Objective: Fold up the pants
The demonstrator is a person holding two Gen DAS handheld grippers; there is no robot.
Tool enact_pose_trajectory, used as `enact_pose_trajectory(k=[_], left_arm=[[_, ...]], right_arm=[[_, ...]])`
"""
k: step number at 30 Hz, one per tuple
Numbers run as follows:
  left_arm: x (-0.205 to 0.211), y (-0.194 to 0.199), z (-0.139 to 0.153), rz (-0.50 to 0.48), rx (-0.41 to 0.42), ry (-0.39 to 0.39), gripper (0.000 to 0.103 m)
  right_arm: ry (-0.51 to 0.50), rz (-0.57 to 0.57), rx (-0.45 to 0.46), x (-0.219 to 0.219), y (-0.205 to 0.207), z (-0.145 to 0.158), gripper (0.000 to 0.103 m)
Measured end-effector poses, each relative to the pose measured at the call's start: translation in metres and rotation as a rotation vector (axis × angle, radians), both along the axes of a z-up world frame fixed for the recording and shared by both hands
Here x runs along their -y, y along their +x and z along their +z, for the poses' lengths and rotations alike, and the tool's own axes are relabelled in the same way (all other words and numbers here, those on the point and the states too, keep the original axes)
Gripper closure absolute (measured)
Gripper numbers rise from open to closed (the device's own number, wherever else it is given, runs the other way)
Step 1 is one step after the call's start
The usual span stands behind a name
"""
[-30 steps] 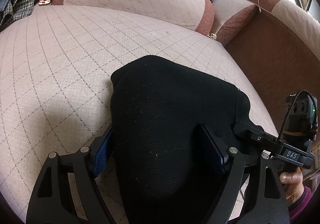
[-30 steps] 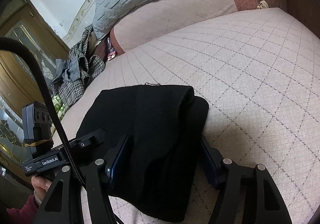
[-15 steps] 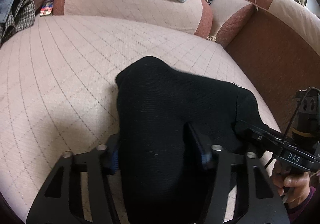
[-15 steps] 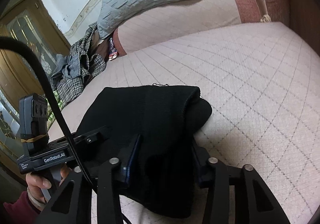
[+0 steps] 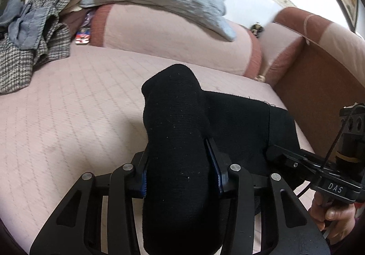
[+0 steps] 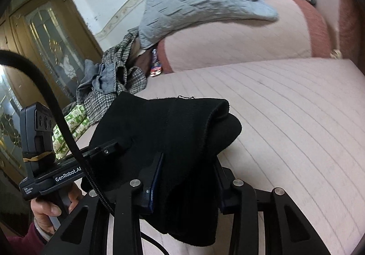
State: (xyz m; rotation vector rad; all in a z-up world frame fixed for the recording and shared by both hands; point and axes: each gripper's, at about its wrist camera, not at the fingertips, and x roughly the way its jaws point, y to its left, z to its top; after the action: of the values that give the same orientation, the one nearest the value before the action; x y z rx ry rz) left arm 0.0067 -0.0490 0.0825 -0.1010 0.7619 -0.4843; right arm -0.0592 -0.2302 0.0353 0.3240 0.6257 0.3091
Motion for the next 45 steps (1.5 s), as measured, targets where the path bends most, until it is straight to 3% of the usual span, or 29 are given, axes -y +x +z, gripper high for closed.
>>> enact_pose_trajectory(k=[4, 10, 12, 14, 18, 23, 29, 36, 43, 45], left_arm=[[-0.002, 0.024, -0.006, 0.016, -0.024, 0.032, 0.062], [-0.007, 0.055, -0.042, 0.056, -0.126, 0.045, 0.062], [-0.011, 0.059, -0.051, 0.063, -0.153, 0.039, 0.061], [-0.013, 0.059, -0.054, 0.07, -0.165, 0.023, 0.057], [-0.014, 0.06, -0.057, 0.103, -0.164, 0.037, 0.034], [-0.02, 0.057, -0.057, 0.116, -0.182, 0.019, 0.033], [-0.022, 0.043, -0.04, 0.157, -0.131, 0.095, 0.033], [-0.027, 0.023, 0.005, 0.244, -0.022, 0.174, 0.033], [-0.019, -0.011, 0.037, 0.307, 0.053, 0.109, 0.033], [-0.011, -0.022, 0.04, 0.307, 0.043, 0.063, 0.033]], right_arm=[[0.018, 0.006, -0.033, -0.008, 0.026, -0.008, 0.066], [0.022, 0.0, -0.112, -0.011, 0.068, -0.038, 0.066], [-0.018, -0.016, -0.129, -0.013, 0.075, -0.051, 0.06], [0.002, -0.036, -0.133, -0.01, 0.075, -0.059, 0.056], [0.021, -0.051, -0.138, -0.003, 0.066, -0.062, 0.052], [-0.02, -0.068, -0.152, -0.005, 0.058, -0.055, 0.051], [-0.08, -0.086, -0.157, -0.008, 0.048, -0.046, 0.051], [-0.114, -0.097, -0.15, -0.009, 0.032, -0.025, 0.051], [-0.106, -0.03, -0.054, -0.01, -0.018, 0.021, 0.05], [-0.139, -0.031, -0.008, -0.012, -0.039, 0.03, 0.041]])
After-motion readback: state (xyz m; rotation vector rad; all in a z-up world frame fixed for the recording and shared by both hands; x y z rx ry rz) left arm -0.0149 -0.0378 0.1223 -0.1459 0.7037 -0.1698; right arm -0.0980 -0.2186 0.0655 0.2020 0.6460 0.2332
